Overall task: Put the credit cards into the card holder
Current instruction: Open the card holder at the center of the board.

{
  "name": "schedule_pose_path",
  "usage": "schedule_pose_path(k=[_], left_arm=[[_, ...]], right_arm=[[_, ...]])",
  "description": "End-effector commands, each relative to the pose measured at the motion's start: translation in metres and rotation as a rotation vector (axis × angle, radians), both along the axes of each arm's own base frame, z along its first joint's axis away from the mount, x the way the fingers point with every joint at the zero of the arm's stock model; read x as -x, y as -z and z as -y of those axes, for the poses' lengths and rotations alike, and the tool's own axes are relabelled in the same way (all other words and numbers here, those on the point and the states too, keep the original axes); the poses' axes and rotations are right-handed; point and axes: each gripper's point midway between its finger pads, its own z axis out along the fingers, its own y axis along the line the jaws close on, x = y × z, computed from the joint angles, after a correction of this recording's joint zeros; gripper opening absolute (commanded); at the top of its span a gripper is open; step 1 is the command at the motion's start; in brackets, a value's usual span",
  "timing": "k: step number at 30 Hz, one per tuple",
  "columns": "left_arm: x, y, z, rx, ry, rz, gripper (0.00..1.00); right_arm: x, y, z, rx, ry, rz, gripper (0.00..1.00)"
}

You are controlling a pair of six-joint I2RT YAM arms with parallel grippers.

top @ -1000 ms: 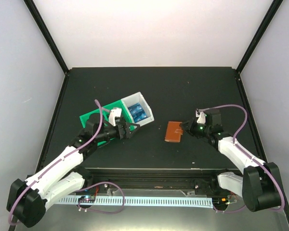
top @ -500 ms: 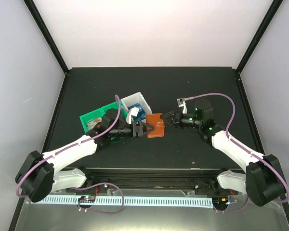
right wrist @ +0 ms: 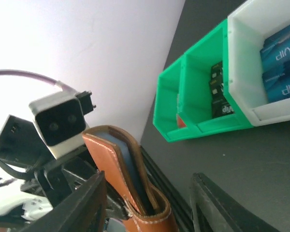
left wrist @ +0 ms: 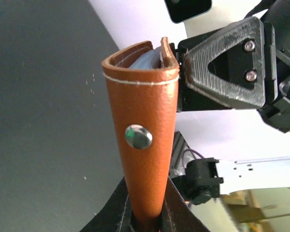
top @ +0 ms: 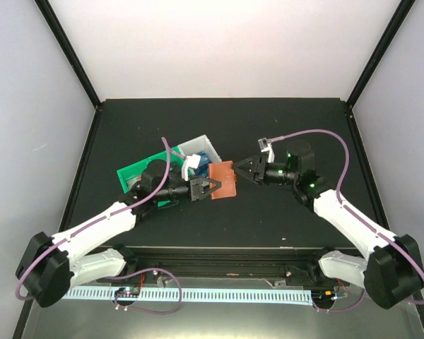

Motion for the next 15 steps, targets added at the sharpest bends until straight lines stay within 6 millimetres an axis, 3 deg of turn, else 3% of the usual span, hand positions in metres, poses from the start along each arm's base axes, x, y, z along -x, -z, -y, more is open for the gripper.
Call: schedule_pose_path(k=[1,4,7,11,15], left_arm=[[-0.009,-0.039,-0.010,-0.031,-0.045,0.367,0.02],[-0.002,-0.069,-0.011,-0.041,-0.010,0.650,0.02],[-0.004,-0.093,-0.015,-0.103,-0.022,0.989,0.02],[0.001,-0.132,-0.017,-0.143,-0.053,1.471,0.02],[0.011,-0.136,-0.009,-0.220,0.039,1.836,0.01]], right_arm=[[0.003,-0.027,0.013,0.074,0.060,0.102,0.55],[0.007,-0.031,0.025,0.100,0.129,0.062,0.68],[0.015,-0.042,0.031,0.039,0.179,-0.032,0.72],[0.026,-0.070,0.038,-0.057,0.227,-0.098,0.77],[0.029,-0.095,0.041,-0.150,0.261,-0.160,0.80]])
